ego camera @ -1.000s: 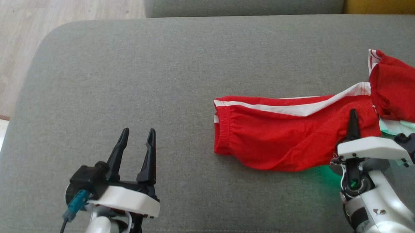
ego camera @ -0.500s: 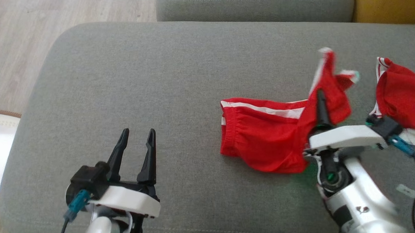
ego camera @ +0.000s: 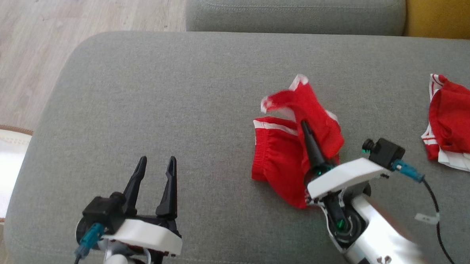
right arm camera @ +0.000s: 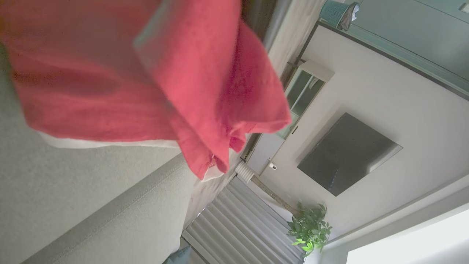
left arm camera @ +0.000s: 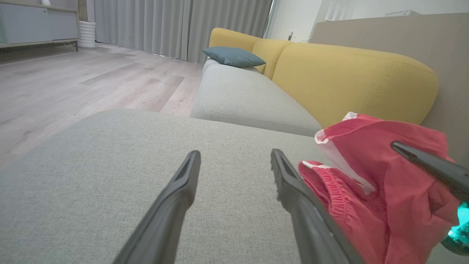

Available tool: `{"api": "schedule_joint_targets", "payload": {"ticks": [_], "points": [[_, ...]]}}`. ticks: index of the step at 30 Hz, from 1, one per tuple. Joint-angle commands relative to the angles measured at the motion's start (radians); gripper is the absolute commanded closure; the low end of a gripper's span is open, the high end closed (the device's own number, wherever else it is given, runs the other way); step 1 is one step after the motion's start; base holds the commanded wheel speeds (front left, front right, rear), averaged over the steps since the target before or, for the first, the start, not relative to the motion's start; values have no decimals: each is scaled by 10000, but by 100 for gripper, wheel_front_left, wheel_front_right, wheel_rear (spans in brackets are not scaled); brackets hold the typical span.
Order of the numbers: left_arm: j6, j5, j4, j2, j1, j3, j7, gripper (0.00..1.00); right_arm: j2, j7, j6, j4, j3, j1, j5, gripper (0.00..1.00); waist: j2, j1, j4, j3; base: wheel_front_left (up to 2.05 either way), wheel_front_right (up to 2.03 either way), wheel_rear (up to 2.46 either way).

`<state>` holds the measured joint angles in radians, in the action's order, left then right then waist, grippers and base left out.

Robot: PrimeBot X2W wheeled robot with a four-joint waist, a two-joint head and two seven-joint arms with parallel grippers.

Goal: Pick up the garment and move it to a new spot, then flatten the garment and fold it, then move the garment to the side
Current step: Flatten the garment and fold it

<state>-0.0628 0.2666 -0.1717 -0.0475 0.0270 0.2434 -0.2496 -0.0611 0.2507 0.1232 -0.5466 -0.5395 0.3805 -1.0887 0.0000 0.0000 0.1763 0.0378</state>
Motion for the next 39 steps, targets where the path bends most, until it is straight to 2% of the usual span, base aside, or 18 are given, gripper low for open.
{"api": "schedule_joint_targets", "payload": {"ticks": [1, 16, 25, 26, 27, 28, 39], "points": [[56, -4, 266, -28, 339, -329, -122, 0, 109, 69, 75, 310, -228, 21, 82, 100, 0, 0, -9, -23, 0, 0, 0], [106, 5, 256, -28, 282, -280, -122, 0, 109, -91, 75, -157, -1187, -62, 307, 100, 0, 0, -14, -71, 0, 0, 0], [110, 20, 222, -28, 334, -217, -122, 0, 109, -2, 75, -465, -1879, 469, 130, 100, 0, 0, 17, 39, 0, 0, 0], [112, 28, 225, -28, 350, -200, -122, 0, 109, 8, 75, -580, -1974, 534, 133, 66, 0, 0, 38, 57, 0, 0, 0], [112, 36, 229, -28, 364, -192, -122, 0, 109, 20, 75, -709, -2056, 597, 157, 5, 0, 0, 58, 77, 0, 0, 0], [110, 42, 234, -28, 373, -188, -122, 0, 109, 29, 75, -825, -2148, 643, 141, 0, 0, 0, 82, 101, 0, 0, 0], [99, 94, 186, -28, 442, -157, -122, 0, 109, -152, 75, -1590, -3682, 935, -376, 0, 0, 0, 292, 205, 0, 0, 0]]}}
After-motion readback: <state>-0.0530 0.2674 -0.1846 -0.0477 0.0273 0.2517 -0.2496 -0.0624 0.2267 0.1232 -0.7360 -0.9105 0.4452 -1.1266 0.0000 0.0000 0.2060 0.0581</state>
